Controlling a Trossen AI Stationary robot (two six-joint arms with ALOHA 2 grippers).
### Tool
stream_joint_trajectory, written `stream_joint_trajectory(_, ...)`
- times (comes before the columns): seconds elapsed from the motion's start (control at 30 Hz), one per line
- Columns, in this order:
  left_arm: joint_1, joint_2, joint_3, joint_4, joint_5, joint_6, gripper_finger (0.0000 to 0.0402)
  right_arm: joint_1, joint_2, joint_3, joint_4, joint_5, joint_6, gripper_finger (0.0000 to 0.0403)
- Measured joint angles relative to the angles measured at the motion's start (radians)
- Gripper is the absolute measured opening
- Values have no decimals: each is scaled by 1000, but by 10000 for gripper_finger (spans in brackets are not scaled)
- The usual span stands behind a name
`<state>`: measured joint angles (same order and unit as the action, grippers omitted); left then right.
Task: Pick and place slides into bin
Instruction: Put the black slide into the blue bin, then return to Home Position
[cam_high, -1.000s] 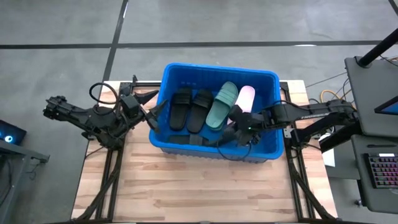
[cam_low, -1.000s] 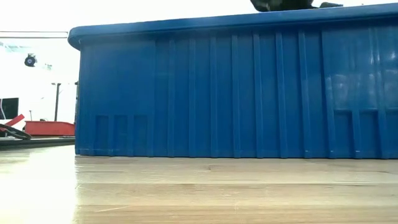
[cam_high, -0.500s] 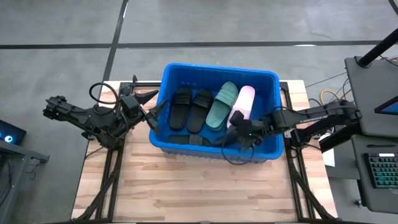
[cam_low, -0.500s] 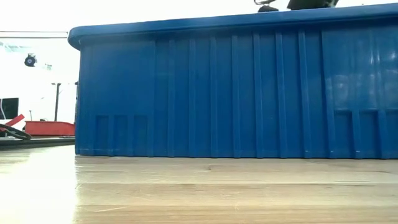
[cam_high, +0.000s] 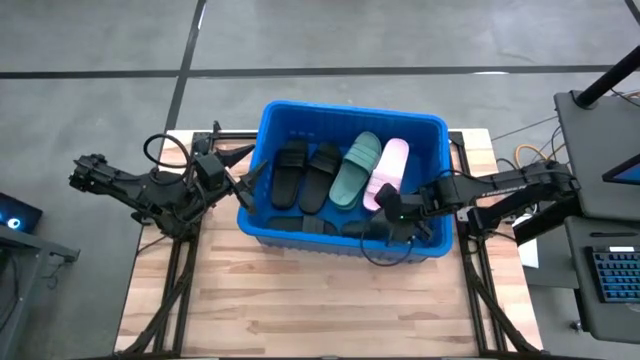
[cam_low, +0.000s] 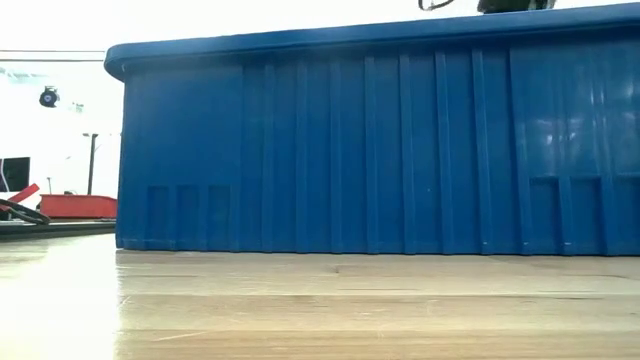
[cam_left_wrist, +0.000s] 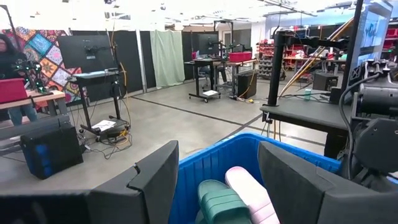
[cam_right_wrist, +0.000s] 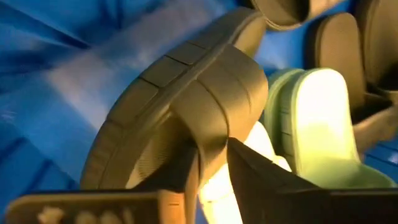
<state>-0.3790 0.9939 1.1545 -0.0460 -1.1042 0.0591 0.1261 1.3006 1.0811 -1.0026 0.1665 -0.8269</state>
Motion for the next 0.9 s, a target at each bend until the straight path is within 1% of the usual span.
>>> stream_joint_trajectory(0.1,0,0,0,0,0,0,206,0,7,22,-49,-54,35,111)
stream_joint_trajectory(0.2,0,0,0,0,1,0,206,0,31,41,-114,-73,56,142)
stream_joint_trajectory(0.3,0,0,0,0,2,1,206,0,54,54,-166,-66,60,161)
stream_joint_trajectory(0.37,0,0,0,0,2,1,206,0,72,66,-196,-65,51,167)
stream_joint_trajectory(0.47,0,0,0,0,2,1,206,0,85,84,-232,-63,42,166)
stream_joint_trajectory(0.63,0,0,0,1,5,1,206,0,90,129,-269,-62,46,154)
stream_joint_trajectory(0.73,0,0,0,2,7,1,206,0,89,168,-274,-61,99,145)
stream_joint_trajectory(0.9,0,0,0,2,10,1,206,-1,84,254,-262,-65,262,129)
